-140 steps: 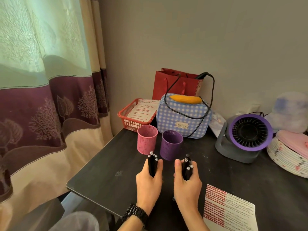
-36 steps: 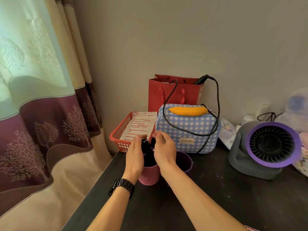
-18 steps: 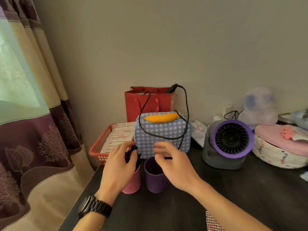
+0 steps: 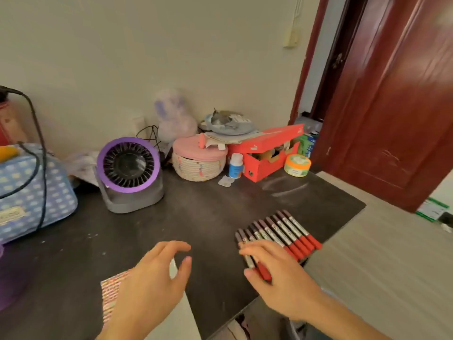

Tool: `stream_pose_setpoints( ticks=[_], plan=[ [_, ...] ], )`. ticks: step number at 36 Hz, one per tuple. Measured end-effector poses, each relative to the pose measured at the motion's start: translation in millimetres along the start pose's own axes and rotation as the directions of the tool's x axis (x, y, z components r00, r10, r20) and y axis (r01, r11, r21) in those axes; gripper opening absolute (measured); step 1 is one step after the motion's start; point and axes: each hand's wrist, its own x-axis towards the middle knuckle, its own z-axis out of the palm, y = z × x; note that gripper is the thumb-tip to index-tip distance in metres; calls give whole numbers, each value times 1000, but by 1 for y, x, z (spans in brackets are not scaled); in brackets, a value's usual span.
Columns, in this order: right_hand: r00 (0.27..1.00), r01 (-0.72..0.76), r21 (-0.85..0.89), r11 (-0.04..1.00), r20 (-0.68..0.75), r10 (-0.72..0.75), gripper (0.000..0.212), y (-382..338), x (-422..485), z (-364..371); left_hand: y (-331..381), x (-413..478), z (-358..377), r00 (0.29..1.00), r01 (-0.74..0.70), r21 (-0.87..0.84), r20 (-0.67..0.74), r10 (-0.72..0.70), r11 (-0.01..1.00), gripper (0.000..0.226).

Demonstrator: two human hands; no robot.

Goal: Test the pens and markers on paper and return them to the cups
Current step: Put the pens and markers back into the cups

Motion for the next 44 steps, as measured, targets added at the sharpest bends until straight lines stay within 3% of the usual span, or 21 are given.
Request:
stream_pose_setpoints(
  ticks=[5, 10, 15, 25, 31, 39, 44],
  plan=[
    [967, -240, -47, 970, -102, 234, 59, 66, -20, -36, 65, 29, 70, 984, 76, 132, 152, -96, 988, 44],
    [911, -412, -95, 906, -34, 411, 68, 116, -18, -64, 102, 46, 112, 961, 144, 281, 188, -201, 949, 46],
    [810, -566, -161, 809, 77, 582, 96, 148, 0, -80, 113, 67, 139, 925, 256, 378, 171, -339, 890, 69],
    [738, -575, -296, 763, 214, 640, 139, 142, 57, -68, 137, 103, 154, 872, 310, 487, 197, -449, 816, 93],
    [732, -549, -364, 752, 224, 643, 132, 134, 69, -59, 138, 116, 148, 834, 346, 438, 261, -486, 830, 95],
    [729, -579, -276, 768, 247, 638, 134, 132, 76, -54, 138, 125, 129, 785, 303, 442, 387, -484, 844, 99],
    [769, -560, -206, 802, 231, 596, 114, 121, 77, -40, 121, 134, 121, 776, 219, 404, 479, -410, 888, 84]
  ],
)
